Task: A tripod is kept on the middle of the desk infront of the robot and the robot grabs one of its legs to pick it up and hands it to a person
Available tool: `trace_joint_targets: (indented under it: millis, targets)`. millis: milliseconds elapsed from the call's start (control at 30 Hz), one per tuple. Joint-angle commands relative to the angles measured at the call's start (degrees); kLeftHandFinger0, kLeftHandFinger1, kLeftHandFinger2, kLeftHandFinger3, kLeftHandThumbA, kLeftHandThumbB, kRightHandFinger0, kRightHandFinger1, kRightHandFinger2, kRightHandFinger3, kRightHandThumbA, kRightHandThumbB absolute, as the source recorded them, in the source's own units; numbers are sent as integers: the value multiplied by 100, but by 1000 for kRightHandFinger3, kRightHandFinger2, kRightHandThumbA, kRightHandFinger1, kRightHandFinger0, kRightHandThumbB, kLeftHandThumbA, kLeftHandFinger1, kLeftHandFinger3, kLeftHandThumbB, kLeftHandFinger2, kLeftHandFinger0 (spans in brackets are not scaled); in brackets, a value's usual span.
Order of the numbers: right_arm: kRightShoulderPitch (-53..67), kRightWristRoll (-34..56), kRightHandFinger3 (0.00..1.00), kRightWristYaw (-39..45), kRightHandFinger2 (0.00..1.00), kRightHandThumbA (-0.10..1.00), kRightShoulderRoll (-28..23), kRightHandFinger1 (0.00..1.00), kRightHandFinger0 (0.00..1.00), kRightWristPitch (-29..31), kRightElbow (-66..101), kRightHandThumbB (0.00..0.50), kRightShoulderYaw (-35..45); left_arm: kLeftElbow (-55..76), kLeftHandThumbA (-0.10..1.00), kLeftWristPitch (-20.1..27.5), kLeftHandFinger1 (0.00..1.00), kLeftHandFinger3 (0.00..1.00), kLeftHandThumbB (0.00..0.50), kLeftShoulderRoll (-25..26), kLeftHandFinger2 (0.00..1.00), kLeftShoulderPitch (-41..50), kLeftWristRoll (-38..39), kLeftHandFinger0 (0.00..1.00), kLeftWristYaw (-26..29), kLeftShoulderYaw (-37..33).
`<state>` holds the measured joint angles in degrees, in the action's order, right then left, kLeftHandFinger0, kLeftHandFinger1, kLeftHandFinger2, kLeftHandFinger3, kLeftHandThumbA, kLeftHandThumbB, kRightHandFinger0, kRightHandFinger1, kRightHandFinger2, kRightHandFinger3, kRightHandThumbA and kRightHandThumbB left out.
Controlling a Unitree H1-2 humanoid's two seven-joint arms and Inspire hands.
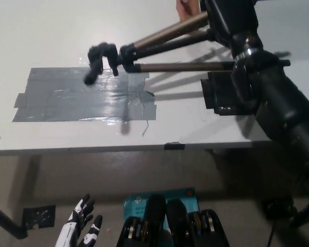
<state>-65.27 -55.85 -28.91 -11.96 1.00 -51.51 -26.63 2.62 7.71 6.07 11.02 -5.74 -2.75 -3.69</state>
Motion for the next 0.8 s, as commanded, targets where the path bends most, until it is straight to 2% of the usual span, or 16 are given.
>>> trace_joint_targets:
  millis: [0, 67, 133, 200, 233, 267, 333, 400, 433, 567, 600, 633, 667, 700, 733, 767]
  targets:
    - [-1141, 151, 756, -857, 768, -100, 143, 293, 0, 302, -425, 216, 85, 301, 682, -9, 1000, 1000, 4, 94, 1000, -16, -18, 1000, -51, 28]
    - [-1319, 205, 856, -894, 726, -100, 246, 287, 0, 283, -727, 195, 95, 229, 641, 175, 1000, 1000, 0, 112, 964, -55, -18, 1000, -40, 34]
    - [-1424, 224, 833, -937, 676, -100, 292, 234, 0, 262, -858, 190, 105, 257, 651, 112, 1000, 1000, 0, 129, 971, -71, -56, 1000, -44, 33]
    - [-1511, 251, 764, -908, 641, -100, 353, 159, 0, 224, -969, 199, 111, 342, 647, 34, 1000, 1000, 0, 148, 971, -55, -56, 1000, -56, 42]
    - [-1515, 248, 705, -888, 633, -100, 363, 153, 0, 216, -961, 226, 104, 360, 631, 12, 1000, 1000, 0, 143, 974, -58, -50, 1000, -57, 42]
    - [-1523, 246, 651, -869, 624, -100, 375, 144, 0, 210, -960, 228, 95, 383, 626, -15, 1000, 1000, 0, 138, 975, -60, -44, 1000, -58, 41]
    - [-1438, 267, 610, -959, 628, -100, 409, 145, 0, 329, -909, 263, 88, 476, 579, -176, 1000, 1000, 14, 126, 977, -44, 21, 1000, -88, 42]
    - [-1348, 257, 577, -995, 610, -100, 463, 122, 0, 285, -870, 256, 64, 493, 551, -89, 1000, 1000, 10, 161, 958, 39, 29, 1000, -107, 32]
    - [-1342, 261, 571, -998, 605, -100, 476, 119, 0, 288, -893, 245, 54, 479, 527, -29, 980, 1000, 2, 174, 937, 31, -4, 967, -96, 27]
    - [-1293, 441, 625, -700, 606, -100, 493, 158, 0, 378, -973, 250, 112, 503, 453, -22, 975, 1000, 0, 185, 933, -34, -45, 965, -73, 31]
    - [-1284, 560, 684, -337, 619, 41, 511, 192, 0, 272, -948, 228, 173, 517, 446, -81, 972, 1000, 4, 183, 933, -51, -60, 965, -58, 42]
    - [-1251, 681, 977, 119, 876, 249, 512, 434, 182, 123, -823, 270, 232, 527, 447, -109, 969, 1000, 9, 180, 928, -54, -79, 964, -47, 45]
    - [-1185, 962, 1000, 994, 1000, 455, 507, 669, 413, -83, -566, 319, 354, 562, 447, -159, 964, 1000, 3, 180, 920, -45, -105, 971, -39, 47]
    - [-1164, 1059, 1000, 1221, 1000, 472, 499, 707, 455, -102, -484, 346, 391, 574, 448, -171, 963, 1000, 3, 182, 918, -43, -109, 974, -41, 46]
    - [-1027, 1547, 1000, 2600, 1000, 574, 422, 1000, 917, -462, 164, 407, 493, 570, 438, -121, 963, 991, 1, 221, 913, -37, -116, 989, -78, 25]
    - [-953, 1745, 1000, 3244, 1000, 628, 372, 1000, 1000, -645, 515, 475, 497, 560, 418, -85, 945, 977, 0, 242, 904, -35, -127, 969, -92, 15]
